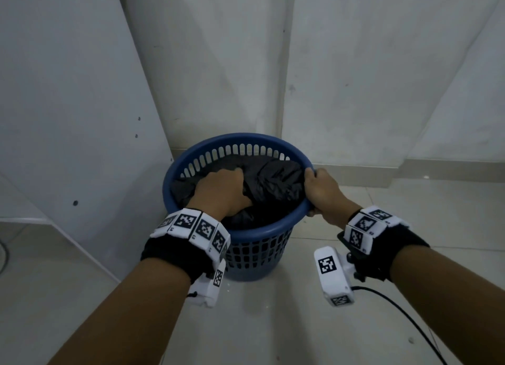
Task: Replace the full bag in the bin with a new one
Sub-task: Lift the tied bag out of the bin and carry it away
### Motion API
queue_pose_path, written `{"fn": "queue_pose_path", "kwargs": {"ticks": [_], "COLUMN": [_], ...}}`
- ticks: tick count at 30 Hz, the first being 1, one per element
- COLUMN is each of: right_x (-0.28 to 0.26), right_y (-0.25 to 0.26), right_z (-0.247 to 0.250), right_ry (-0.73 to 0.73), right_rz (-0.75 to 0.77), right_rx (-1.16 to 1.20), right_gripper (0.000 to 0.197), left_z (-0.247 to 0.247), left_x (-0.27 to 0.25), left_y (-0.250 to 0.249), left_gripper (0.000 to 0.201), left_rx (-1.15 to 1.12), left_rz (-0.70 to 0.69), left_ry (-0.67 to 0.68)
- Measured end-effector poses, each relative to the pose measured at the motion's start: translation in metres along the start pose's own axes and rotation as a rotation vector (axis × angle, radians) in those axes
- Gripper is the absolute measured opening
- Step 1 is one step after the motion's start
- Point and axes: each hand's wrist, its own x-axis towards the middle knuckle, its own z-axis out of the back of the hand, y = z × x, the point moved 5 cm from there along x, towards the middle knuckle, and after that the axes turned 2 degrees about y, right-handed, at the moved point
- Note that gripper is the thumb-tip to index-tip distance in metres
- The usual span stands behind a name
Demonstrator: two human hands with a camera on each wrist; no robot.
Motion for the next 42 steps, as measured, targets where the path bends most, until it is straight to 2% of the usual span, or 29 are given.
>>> {"fn": "queue_pose_path", "kwargs": {"ticks": [1, 2, 7, 10, 13, 15, 19, 23, 27, 31, 34, 36, 39, 41, 42], "right_x": [-0.001, -0.001, -0.005, -0.007, -0.009, -0.009, -0.007, -0.006, -0.004, -0.005, -0.001, -0.002, -0.014, -0.033, -0.047], "right_y": [-0.001, -0.001, -0.001, 0.0, 0.0, 0.0, -0.001, -0.001, -0.002, 0.002, 0.009, 0.011, 0.017, 0.038, 0.054], "right_z": [0.0, 0.0, -0.001, -0.004, -0.007, -0.005, 0.0, -0.003, -0.007, -0.012, -0.01, 0.001, 0.033, 0.054, 0.063], "right_ry": [-0.017, -0.029, -0.076, -0.118, -0.165, -0.186, -0.196, -0.192, -0.214, -0.204, -0.073, 0.03, 0.011, 0.084, 0.191], "right_rz": [0.0, 0.001, 0.037, 0.064, 0.083, 0.095, 0.095, 0.097, 0.105, 0.098, 0.036, -0.098, -0.226, -0.23, -0.206], "right_rx": [0.002, -0.001, -0.028, -0.035, -0.041, -0.059, -0.063, 0.006, 0.05, -0.03, -0.202, -0.212, -0.193, -0.242, -0.342], "right_gripper": [0.035, 0.033, 0.03, 0.036, 0.037, 0.036, 0.039, 0.04, 0.038, 0.04, 0.048, 0.057, 0.071, 0.054, 0.042], "left_z": [0.004, 0.009, 0.042, 0.06, 0.082, 0.102, 0.145, 0.163, 0.172, 0.211, 0.25, 0.274, 0.308, 0.332, 0.344], "left_x": [-0.001, -0.001, -0.001, -0.003, -0.008, -0.01, -0.017, -0.023, -0.024, -0.025, -0.03, -0.033, -0.041, -0.047, -0.05], "left_y": [-0.003, -0.005, -0.006, -0.002, 0.003, 0.007, 0.005, -0.001, -0.004, -0.007, -0.005, -0.003, -0.005, -0.01, -0.012], "left_gripper": [0.034, 0.022, 0.017, 0.011, 0.01, 0.013, 0.033, 0.048, 0.05, 0.048, 0.046, 0.045, 0.045, 0.042, 0.04], "left_rx": [-0.017, -0.031, -0.072, -0.081, -0.119, -0.145, -0.179, -0.162, -0.133, -0.095, -0.103, -0.125, -0.151, -0.158, -0.164], "left_rz": [-0.018, -0.035, -0.105, -0.137, -0.157, -0.165, -0.205, -0.179, -0.138, -0.117, -0.082, -0.061, -0.024, 0.003, 0.021], "left_ry": [-0.012, -0.028, -0.121, -0.18, -0.284, -0.348, -0.424, -0.487, -0.526, -0.548, -0.562, -0.562, -0.56, -0.541, -0.527]}}
